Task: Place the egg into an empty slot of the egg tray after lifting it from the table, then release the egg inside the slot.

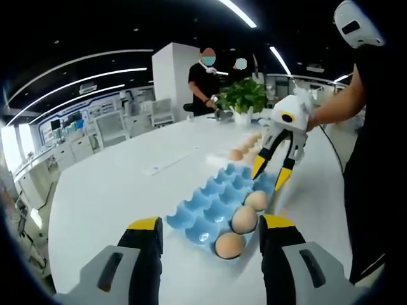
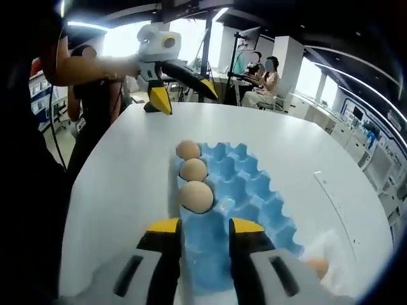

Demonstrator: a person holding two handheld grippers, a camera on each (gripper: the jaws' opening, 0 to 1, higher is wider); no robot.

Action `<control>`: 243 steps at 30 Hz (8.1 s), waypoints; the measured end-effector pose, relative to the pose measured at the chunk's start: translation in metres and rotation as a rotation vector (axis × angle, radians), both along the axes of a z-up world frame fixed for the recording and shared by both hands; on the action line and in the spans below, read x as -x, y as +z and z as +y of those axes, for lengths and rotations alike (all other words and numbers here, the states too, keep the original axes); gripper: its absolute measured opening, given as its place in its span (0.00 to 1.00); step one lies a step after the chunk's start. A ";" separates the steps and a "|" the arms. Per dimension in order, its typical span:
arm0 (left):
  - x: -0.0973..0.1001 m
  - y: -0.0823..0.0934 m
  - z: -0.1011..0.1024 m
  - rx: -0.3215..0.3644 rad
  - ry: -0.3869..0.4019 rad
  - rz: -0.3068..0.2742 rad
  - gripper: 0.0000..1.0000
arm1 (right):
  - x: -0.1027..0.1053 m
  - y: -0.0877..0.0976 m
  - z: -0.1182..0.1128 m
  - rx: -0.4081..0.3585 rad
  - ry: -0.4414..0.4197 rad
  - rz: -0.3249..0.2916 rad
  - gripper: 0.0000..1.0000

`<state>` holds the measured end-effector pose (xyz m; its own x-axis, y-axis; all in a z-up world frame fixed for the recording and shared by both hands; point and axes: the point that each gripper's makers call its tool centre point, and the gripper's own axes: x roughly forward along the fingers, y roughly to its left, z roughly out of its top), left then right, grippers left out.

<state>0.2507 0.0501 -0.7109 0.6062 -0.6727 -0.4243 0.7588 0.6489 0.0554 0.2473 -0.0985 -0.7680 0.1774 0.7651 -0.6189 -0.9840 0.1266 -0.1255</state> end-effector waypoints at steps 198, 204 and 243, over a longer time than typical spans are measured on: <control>-0.007 0.004 0.007 -0.003 0.028 -0.020 0.58 | -0.014 0.011 -0.060 0.069 -0.271 0.147 0.25; -0.007 0.004 0.006 -0.003 0.029 -0.022 0.57 | -0.007 0.007 -0.042 0.072 -0.219 0.155 0.25; -0.003 0.002 0.010 -0.007 0.042 -0.011 0.56 | -0.004 -0.013 0.004 0.071 -0.129 0.184 0.26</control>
<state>0.2536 0.0601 -0.7087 0.6386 -0.6436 -0.4218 0.7302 0.6798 0.0683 0.2515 -0.0947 -0.7807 0.1498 0.6966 -0.7016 -0.9675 0.2497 0.0414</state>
